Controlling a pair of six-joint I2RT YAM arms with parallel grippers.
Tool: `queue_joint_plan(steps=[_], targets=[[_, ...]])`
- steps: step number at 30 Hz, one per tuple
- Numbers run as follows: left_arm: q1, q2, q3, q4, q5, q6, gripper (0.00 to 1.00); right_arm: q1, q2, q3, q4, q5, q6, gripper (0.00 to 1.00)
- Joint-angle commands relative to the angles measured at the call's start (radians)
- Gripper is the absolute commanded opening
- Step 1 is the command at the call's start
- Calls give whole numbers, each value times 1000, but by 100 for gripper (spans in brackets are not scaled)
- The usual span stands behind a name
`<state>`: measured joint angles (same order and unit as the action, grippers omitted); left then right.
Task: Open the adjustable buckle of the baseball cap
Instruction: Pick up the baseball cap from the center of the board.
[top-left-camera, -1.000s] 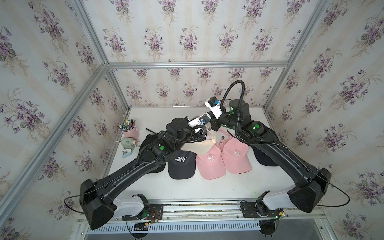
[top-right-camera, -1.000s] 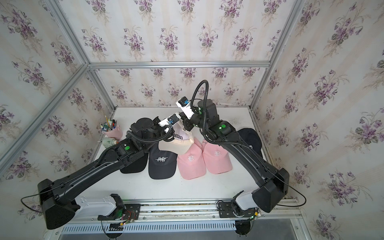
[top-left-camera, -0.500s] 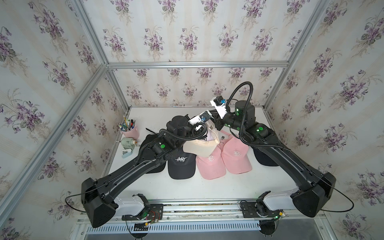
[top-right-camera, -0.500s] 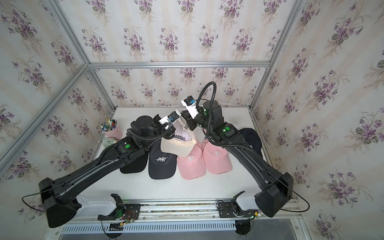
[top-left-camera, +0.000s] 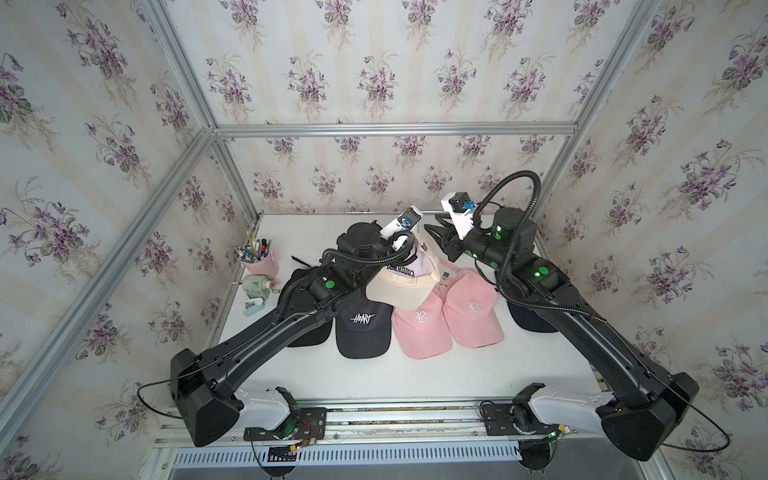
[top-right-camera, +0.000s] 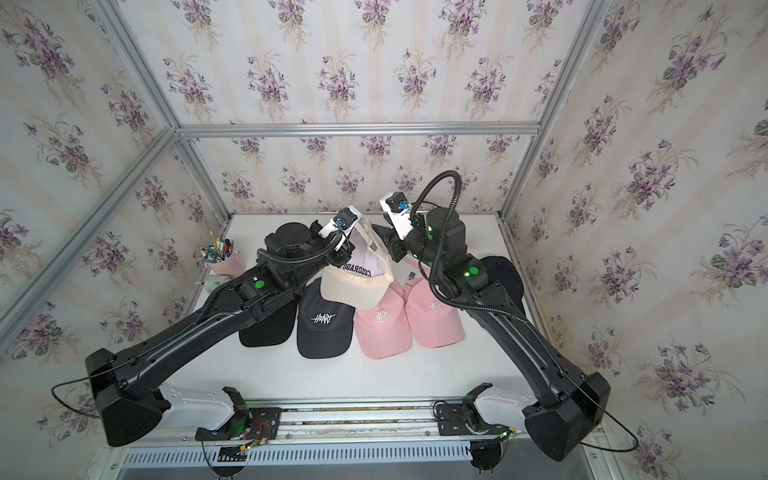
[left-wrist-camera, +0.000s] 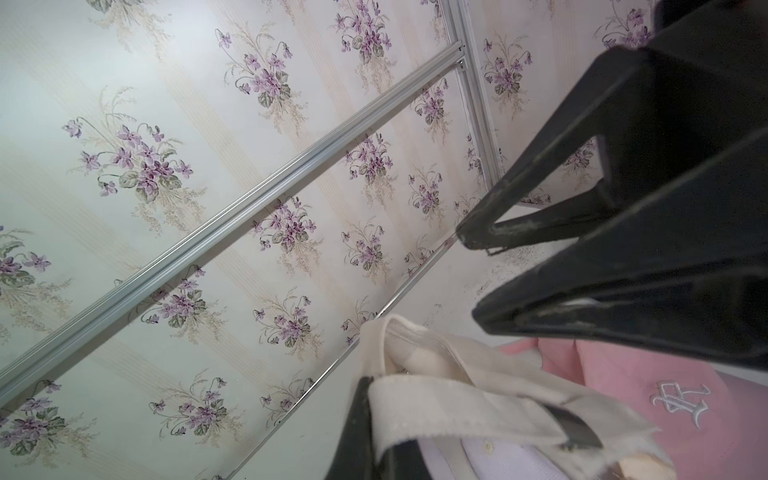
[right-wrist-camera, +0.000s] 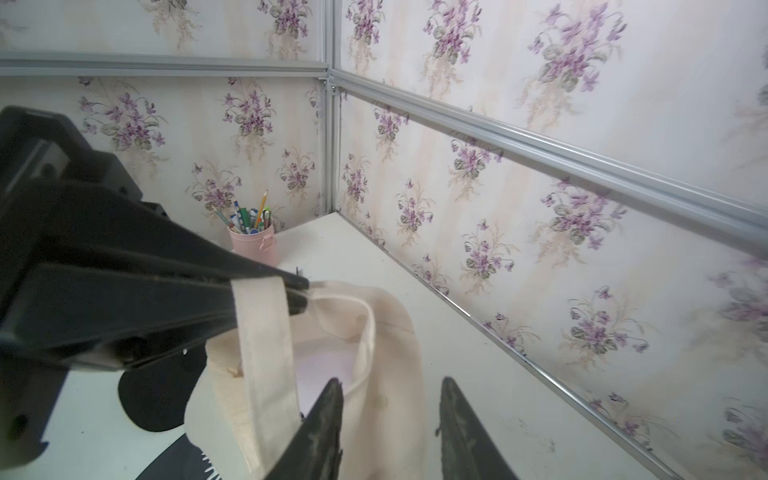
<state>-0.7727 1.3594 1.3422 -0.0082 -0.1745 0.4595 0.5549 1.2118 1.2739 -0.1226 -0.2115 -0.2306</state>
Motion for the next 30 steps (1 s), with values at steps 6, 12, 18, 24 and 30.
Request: queue_joint_plan(steps=[6, 12, 18, 24, 30], targets=[[1, 47, 153, -122, -20, -123, 0, -3, -198, -186, 58, 22, -95, 45], [1, 47, 213, -177, -13, -179, 0, -3, -296, -370, 167, -11, -63, 50], [1, 82, 251, -226, 26, -229, 0, 2, -288, -453, 284, 22, -39, 52], [1, 71, 250, -239, 26, -262, 0, 5, -255, -464, 355, 20, -23, 49], [1, 61, 249, -240, 21, -281, 0, 11, -227, -473, 356, 11, -4, 48]])
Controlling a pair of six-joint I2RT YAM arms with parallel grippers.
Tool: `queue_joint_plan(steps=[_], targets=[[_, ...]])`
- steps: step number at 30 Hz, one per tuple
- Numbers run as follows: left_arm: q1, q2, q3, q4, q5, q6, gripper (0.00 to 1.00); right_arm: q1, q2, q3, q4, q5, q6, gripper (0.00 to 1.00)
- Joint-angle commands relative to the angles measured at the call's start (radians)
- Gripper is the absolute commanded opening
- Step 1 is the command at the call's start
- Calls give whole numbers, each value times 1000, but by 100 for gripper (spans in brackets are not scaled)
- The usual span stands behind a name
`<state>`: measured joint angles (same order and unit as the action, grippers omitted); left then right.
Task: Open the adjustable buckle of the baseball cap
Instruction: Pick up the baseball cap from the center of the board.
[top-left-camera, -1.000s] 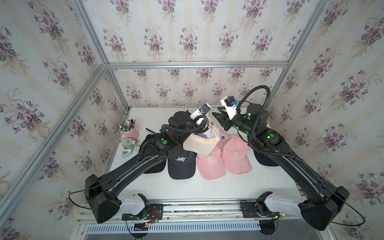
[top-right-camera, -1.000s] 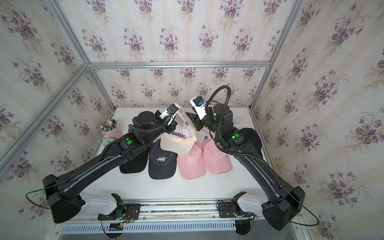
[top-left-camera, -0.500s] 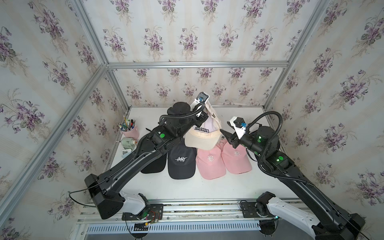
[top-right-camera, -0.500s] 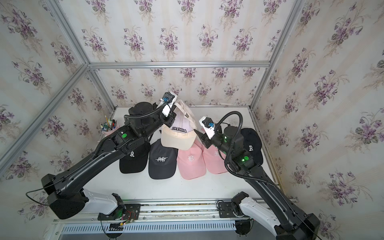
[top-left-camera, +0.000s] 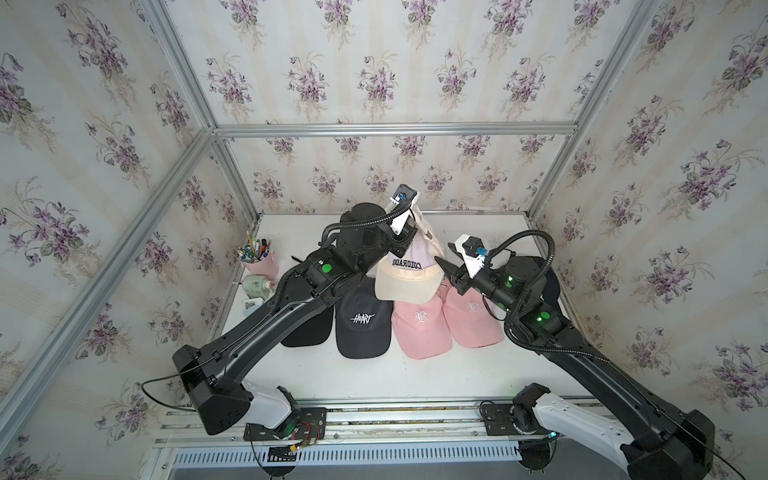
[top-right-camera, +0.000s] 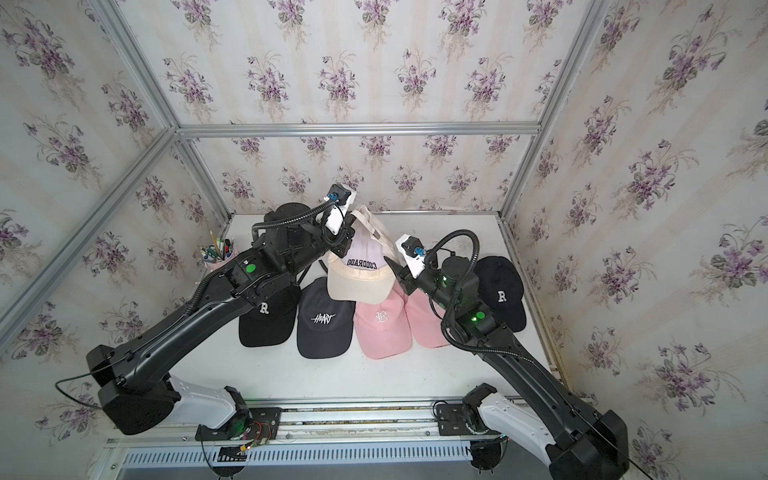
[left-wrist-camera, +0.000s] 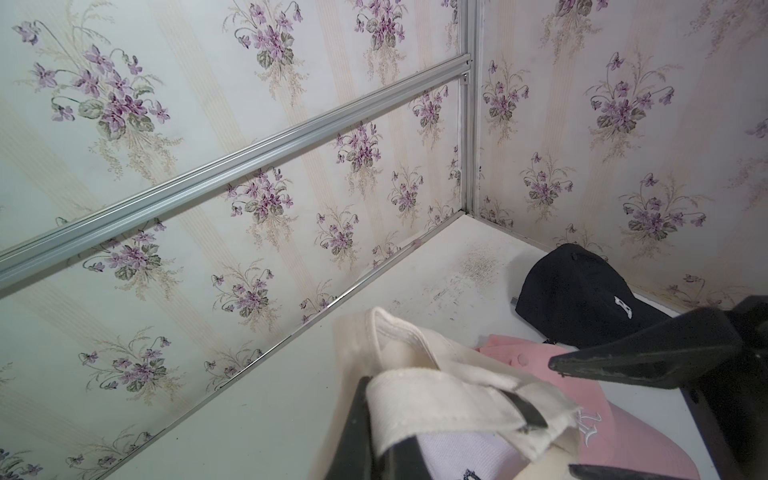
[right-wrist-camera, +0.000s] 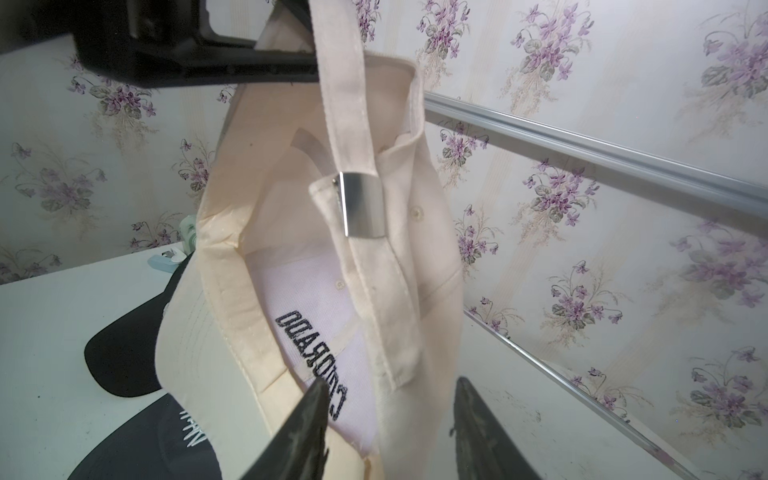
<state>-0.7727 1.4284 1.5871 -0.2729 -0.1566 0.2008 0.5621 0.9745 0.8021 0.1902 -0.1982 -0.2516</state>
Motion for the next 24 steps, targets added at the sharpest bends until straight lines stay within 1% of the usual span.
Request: queue_joint_plan(steps=[1, 5, 7, 10, 14, 17, 19, 21, 24], targets=[[1, -8, 3, 27, 3, -25, 0, 6, 15, -4, 48, 1, 21, 48], [1, -8, -3, 37, 9, -44, 0, 13, 36, -4, 67, 24, 34, 47], [1, -40, -4, 38, 15, -53, 0, 16, 42, -7, 87, 34, 46, 45], [1, -48, -12, 39, 22, -68, 0, 15, 50, -7, 116, 34, 57, 41], [1, -64, -29, 55, 20, -84, 0, 16, 70, 5, 112, 45, 55, 39], [1, -74, -36, 60, 25, -89, 0, 15, 79, 4, 114, 49, 63, 36], [1, -75, -41, 64, 25, -89, 0, 15, 76, 3, 123, 50, 67, 31], [1, -77, -47, 67, 25, -92, 0, 16, 75, 4, 130, 57, 69, 24], [1, -78, -52, 69, 28, -97, 0, 15, 71, 8, 129, 73, 69, 16]])
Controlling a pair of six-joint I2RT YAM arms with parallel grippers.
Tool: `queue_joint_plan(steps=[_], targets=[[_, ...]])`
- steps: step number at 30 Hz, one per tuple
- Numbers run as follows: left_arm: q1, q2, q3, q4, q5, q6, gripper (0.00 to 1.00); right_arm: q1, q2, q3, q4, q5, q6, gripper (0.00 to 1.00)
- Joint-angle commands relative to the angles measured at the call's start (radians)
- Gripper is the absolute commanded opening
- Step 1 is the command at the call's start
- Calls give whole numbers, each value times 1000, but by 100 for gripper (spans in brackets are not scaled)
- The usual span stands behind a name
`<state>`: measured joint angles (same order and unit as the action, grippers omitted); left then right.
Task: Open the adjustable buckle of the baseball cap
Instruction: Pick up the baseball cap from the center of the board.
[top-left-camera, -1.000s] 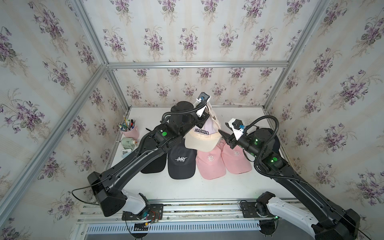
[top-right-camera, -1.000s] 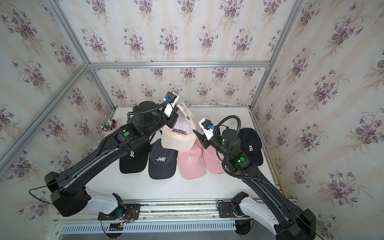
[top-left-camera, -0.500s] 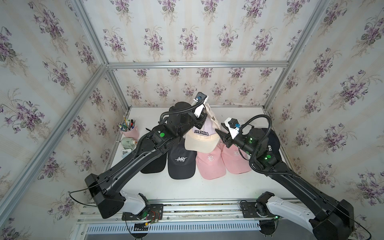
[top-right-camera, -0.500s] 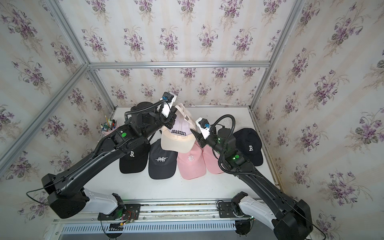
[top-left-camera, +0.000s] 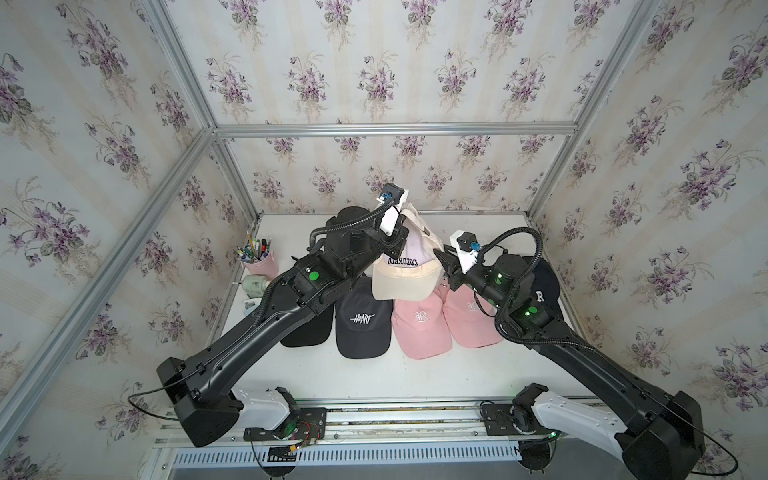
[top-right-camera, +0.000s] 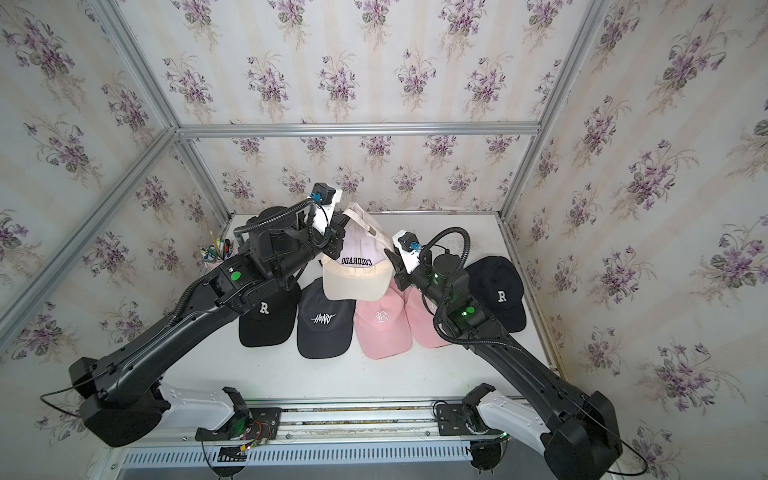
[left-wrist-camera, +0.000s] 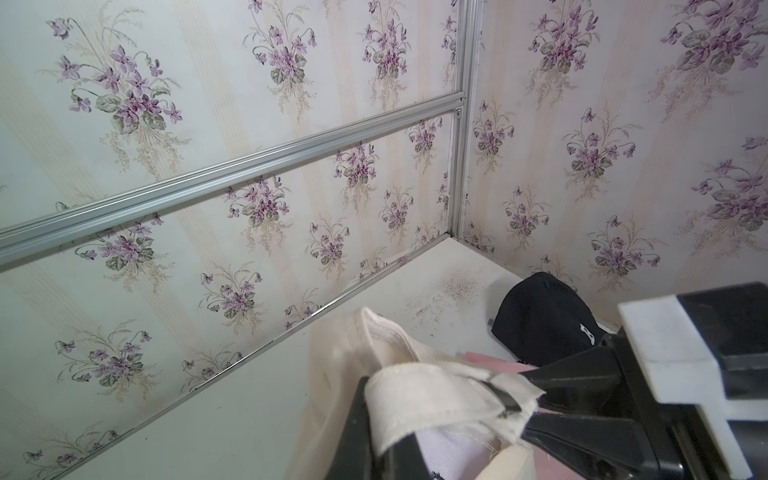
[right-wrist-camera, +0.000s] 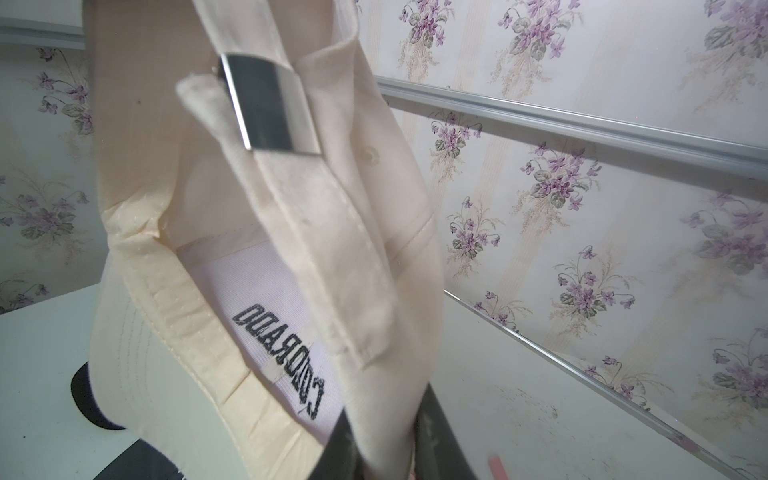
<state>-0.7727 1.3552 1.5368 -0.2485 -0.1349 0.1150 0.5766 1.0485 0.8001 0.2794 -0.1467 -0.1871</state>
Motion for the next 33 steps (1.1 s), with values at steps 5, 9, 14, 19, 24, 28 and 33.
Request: queue_joint_plan(steps=[5, 9, 14, 19, 24, 28, 33], targets=[[1, -4, -7, 38, 14, -16, 0, 1, -22, 10, 48, 24, 3, 8], [1, -5, -20, 41, 16, -21, 0, 1, -37, 12, 54, 27, 0, 3], [0, -4, -37, 42, 21, -25, 7, 2, -44, 22, 39, 32, -5, 1], [0, -1, -57, 45, 34, -20, 10, 1, -27, 58, -10, 37, -5, 0], [1, -12, -92, 29, 45, -20, 19, 1, -13, 103, -56, 78, 7, 0], [1, -47, -151, 35, 72, -22, 25, 0, 21, 163, -124, 102, 31, 0], [1, -77, -182, 17, 100, -31, 30, 2, 49, 206, -157, 108, 58, 0]])
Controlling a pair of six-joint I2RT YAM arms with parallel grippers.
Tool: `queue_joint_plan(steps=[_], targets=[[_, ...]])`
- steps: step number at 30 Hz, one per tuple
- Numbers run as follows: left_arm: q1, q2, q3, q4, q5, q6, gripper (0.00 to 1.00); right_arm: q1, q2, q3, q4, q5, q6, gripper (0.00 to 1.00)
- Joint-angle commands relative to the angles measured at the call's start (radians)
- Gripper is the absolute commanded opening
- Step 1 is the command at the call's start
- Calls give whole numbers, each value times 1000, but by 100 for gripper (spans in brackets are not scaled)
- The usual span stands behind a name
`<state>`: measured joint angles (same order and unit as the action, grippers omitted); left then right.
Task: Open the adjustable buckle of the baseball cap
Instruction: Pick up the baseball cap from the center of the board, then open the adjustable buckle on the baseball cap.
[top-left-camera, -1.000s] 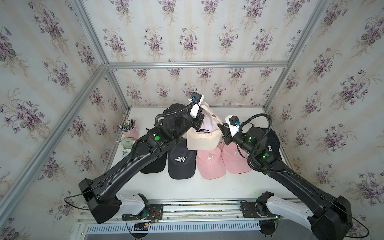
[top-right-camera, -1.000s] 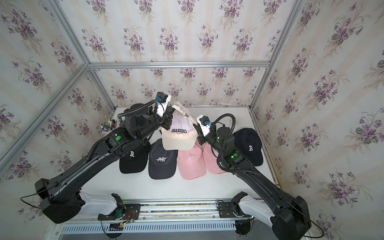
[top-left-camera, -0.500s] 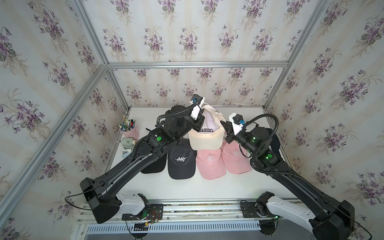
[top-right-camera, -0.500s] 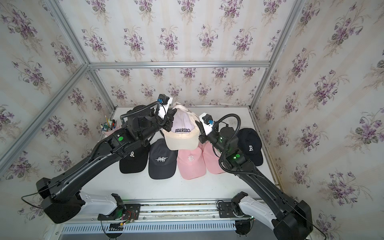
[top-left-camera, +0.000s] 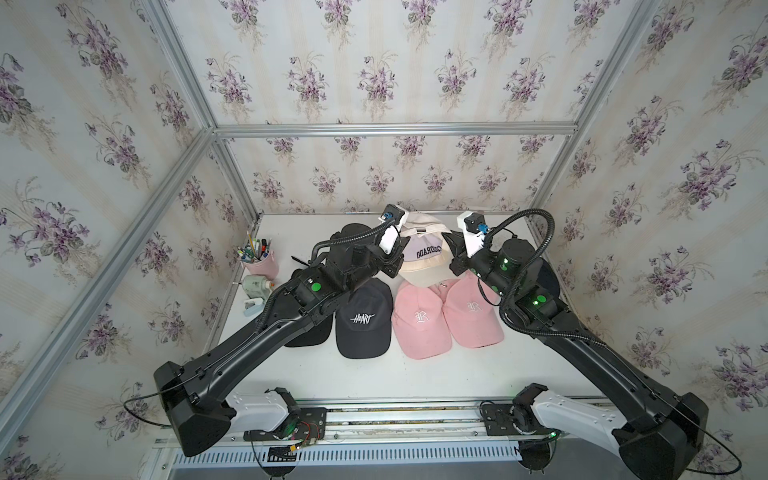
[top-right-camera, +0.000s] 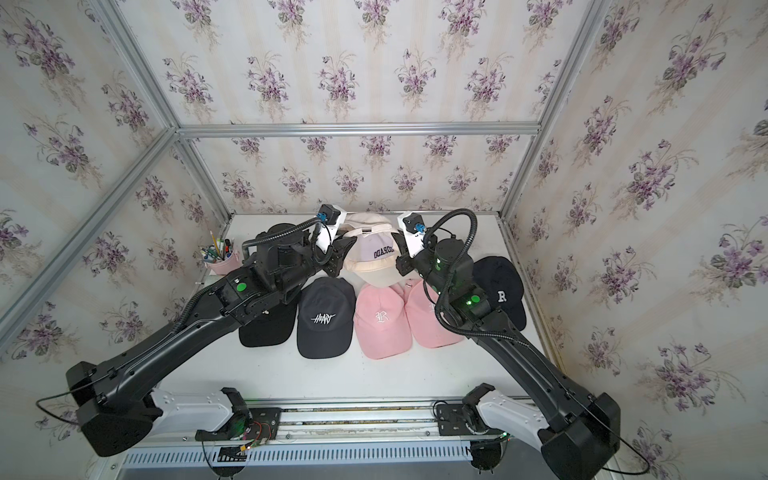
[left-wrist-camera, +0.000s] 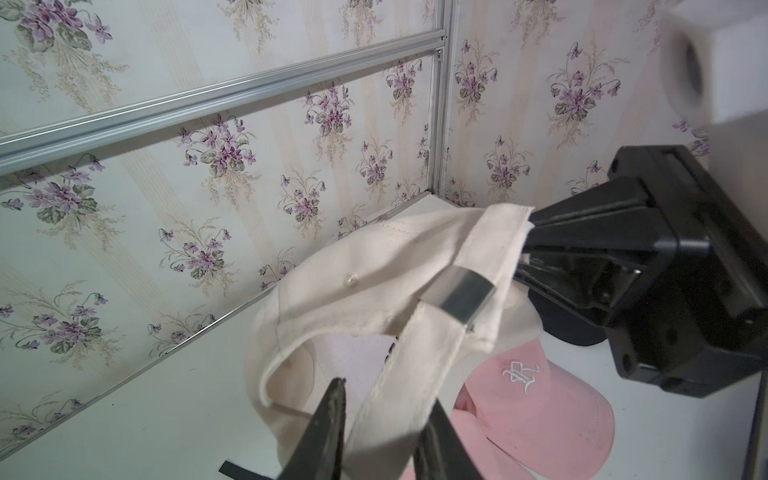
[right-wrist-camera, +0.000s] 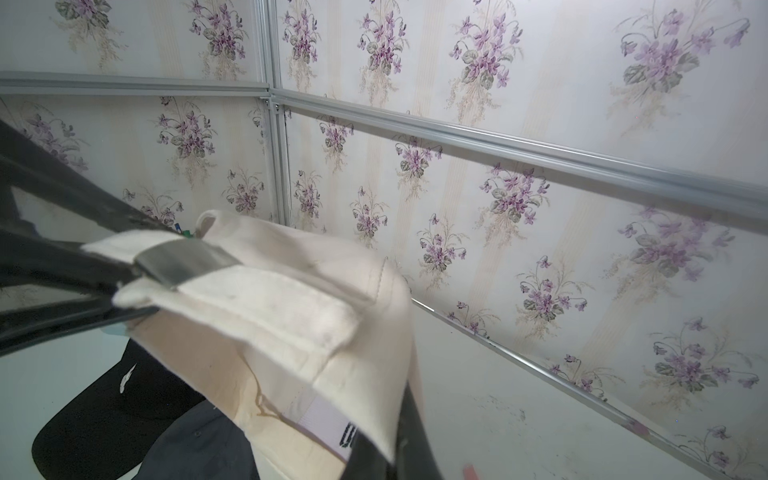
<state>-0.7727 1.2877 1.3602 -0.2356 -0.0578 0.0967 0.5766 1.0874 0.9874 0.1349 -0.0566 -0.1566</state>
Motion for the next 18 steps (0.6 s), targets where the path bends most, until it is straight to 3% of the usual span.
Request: queue_joint_plan(steps=[1, 8, 18], targets=[[1, -11, -8, -3, 25, -16, 31, 2, 16, 31, -21, 13, 31, 0], [-1, -42, -34, 8, 102, -31, 39, 0, 44, 59, -47, 9, 40, 0], [-12, 16, 83, -73, 178, -30, 50, 1, 43, 60, -53, 8, 48, 0]])
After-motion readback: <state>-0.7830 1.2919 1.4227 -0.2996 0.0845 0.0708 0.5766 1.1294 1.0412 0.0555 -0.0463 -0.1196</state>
